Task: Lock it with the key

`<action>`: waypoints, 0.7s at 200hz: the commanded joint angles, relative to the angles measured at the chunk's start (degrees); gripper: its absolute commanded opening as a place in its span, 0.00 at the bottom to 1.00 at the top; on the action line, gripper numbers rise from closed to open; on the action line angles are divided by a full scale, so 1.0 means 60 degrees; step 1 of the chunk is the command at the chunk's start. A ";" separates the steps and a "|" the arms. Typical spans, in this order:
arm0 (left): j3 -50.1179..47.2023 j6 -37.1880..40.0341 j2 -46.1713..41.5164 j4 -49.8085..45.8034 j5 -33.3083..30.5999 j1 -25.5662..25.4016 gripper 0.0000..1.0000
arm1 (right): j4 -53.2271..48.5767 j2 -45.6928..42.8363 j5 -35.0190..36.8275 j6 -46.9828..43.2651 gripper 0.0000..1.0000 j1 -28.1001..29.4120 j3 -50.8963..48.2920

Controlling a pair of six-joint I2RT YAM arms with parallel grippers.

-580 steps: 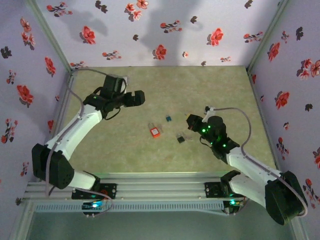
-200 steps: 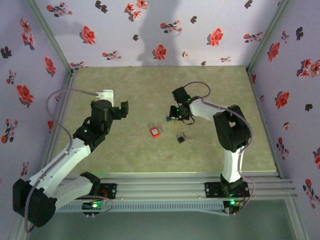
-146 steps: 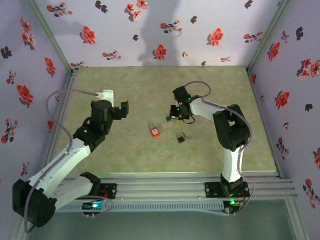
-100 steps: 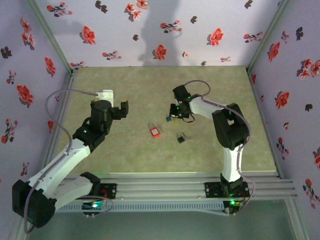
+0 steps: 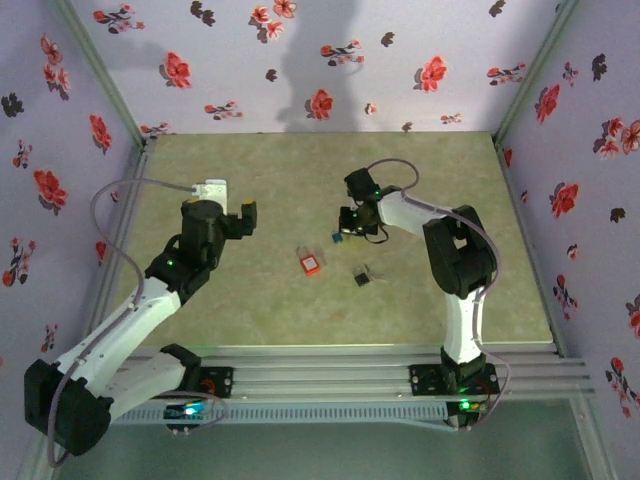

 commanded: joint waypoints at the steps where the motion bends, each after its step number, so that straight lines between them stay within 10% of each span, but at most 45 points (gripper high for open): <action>1: -0.0123 0.0187 -0.0151 0.0275 -0.0243 -0.0071 1.00 | -0.0317 0.0368 0.0158 -0.0209 0.08 -0.0035 0.0162; 140: -0.0137 0.0204 -0.0156 0.0255 -0.0237 -0.0084 1.00 | -0.0419 0.0362 0.0192 -0.0244 0.13 -0.0132 0.0177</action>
